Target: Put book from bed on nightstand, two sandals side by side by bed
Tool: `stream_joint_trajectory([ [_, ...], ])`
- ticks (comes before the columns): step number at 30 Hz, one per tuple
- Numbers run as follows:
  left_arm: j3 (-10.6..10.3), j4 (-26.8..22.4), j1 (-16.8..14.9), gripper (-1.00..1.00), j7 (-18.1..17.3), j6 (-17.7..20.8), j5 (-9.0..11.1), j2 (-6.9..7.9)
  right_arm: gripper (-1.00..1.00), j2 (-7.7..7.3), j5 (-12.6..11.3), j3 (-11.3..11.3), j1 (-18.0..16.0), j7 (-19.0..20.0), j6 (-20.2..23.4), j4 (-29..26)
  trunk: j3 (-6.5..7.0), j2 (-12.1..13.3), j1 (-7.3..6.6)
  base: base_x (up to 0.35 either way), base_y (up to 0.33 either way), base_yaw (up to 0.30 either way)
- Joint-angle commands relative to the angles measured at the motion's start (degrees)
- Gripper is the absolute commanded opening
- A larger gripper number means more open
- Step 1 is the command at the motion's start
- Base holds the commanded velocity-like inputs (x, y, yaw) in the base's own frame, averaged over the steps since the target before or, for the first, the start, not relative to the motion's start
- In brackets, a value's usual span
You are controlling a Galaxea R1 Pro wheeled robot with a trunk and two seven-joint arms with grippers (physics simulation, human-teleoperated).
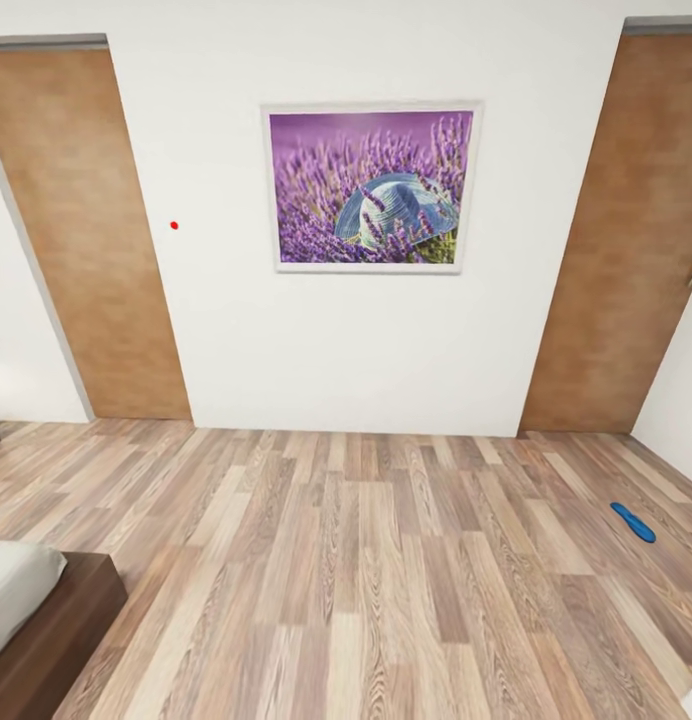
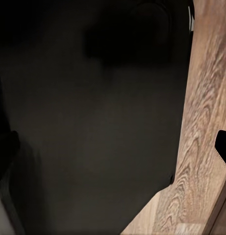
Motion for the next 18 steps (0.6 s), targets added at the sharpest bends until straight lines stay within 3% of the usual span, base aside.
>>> stream_joint_trajectory([
  [1, 0.2, -0.1, 0.0, 1.0, 0.0, -0.1, 0.0, 0.0, 1.0, 0.0, 0.0, 0.0, 0.0, 0.0, 0.0, 0.0, -0.03, 0.0, 0.03, 0.223, 0.0, 0.0],
  [18, 0.2, -0.1, 0.0, 1.0, 0.0, -0.1, 0.0, -0.05, 1.0, 0.04, 0.0, 0.0, 0.0, -0.1, -0.1, 0.0, -0.03, 0.0, 0.03, 0.223, 0.0, 0.0],
])
